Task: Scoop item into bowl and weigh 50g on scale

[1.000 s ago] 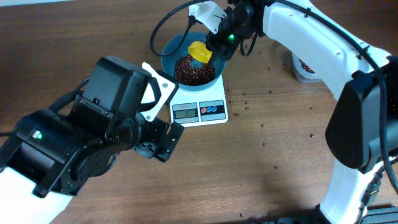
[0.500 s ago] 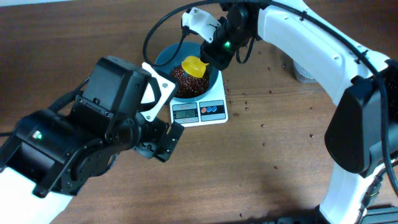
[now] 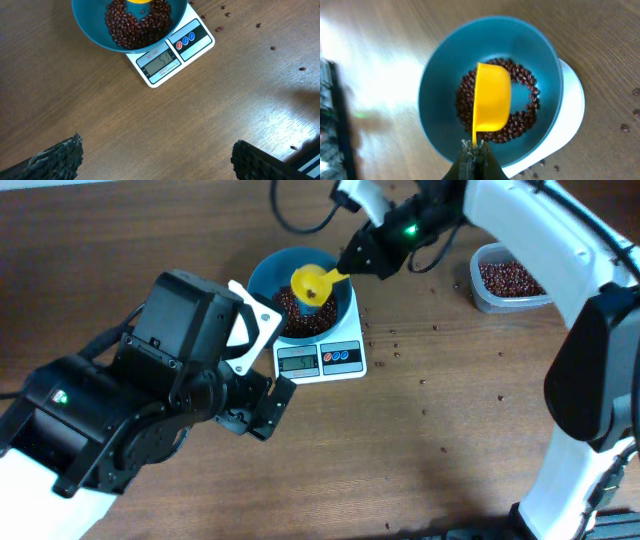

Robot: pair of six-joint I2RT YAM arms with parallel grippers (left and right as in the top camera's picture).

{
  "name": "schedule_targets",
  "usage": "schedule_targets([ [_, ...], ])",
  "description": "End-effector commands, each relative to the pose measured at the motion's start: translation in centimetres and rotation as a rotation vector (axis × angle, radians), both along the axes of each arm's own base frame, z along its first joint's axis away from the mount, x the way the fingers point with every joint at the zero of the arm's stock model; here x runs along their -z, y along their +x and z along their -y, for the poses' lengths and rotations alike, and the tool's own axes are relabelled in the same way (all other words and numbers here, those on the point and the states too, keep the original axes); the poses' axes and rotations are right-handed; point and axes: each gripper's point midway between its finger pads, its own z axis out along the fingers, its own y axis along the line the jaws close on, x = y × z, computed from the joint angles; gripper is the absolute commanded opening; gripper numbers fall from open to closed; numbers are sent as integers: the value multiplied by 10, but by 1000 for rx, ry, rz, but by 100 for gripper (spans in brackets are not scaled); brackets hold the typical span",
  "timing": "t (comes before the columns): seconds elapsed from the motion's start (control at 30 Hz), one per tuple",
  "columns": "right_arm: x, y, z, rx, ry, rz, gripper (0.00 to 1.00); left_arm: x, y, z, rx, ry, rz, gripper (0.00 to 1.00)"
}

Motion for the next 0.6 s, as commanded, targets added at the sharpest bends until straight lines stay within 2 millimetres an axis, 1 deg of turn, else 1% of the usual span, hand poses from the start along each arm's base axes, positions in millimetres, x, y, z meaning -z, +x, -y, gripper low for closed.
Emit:
schedule_targets([
  [0.0,-47,1,6,29,215,-21,4,-8,3,-1,-1,-5,25,99],
  [0.03,-58,3,12,34,284,-27,4,-8,3,-1,-1,-5,25,99],
  [0.1,-77,9,25,46,369,-11,4,-8,3,-1,-1,-5,25,99],
  [0.17,-89,20,42,77,373,33,4,-8,3,-1,-1,-5,25,99],
  [0.23,-102,32,65,124,373,86,4,-8,3,-1,-1,-5,25,99],
  [0.27,-110,39,82,157,373,117,4,-8,3,-1,-1,-5,25,99],
  [0.37,-117,48,111,250,381,102,4,-8,3,-1,-1,-5,25,99],
  [0.5,-117,52,146,339,379,93,4,-8,3,-1,-1,-5,25,99],
  [0.57,-113,52,164,387,363,79,4,-8,3,-1,-1,-5,25,99],
])
